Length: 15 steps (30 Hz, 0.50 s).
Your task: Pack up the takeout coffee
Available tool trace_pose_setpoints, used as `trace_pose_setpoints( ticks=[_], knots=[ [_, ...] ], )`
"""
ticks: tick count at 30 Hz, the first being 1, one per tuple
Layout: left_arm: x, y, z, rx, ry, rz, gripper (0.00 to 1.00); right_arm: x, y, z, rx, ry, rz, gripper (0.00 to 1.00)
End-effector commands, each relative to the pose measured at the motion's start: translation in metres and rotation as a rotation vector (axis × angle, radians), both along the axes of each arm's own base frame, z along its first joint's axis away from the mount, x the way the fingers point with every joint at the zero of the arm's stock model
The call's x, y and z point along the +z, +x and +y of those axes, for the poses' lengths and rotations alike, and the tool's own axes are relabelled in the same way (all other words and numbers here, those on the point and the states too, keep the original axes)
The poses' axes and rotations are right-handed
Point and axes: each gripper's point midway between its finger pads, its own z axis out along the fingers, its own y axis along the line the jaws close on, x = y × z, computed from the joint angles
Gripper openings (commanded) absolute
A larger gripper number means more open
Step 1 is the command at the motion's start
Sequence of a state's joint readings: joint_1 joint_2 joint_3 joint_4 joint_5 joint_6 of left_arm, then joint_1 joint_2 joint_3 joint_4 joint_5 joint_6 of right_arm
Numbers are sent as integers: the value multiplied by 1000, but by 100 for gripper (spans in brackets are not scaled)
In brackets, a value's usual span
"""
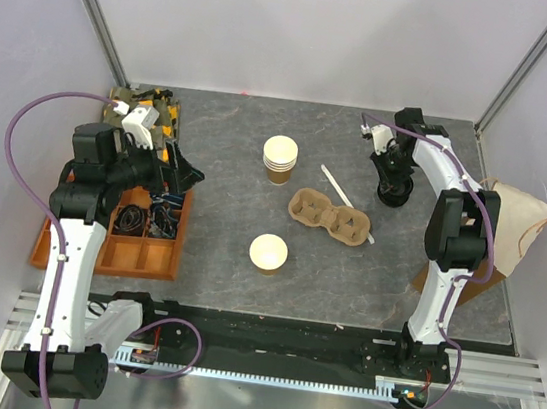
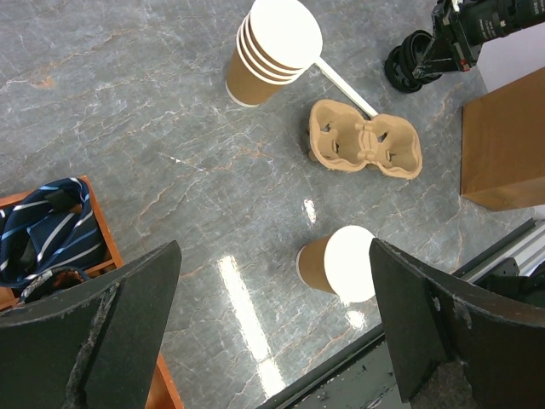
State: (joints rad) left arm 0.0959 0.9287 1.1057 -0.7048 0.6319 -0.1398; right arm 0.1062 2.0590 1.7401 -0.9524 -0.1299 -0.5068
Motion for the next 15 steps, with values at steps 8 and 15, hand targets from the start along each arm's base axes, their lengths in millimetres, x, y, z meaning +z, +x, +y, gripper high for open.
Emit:
trace_pose_setpoints(
  ticks=[8, 15],
  knots=[
    [11, 1, -5, -53, 10, -101, 98, 16, 18, 3, -46, 34, -78, 0],
    [34, -3, -52, -223, -207, -176, 95, 34, 11, 17, -70, 126, -86, 0]
  ],
)
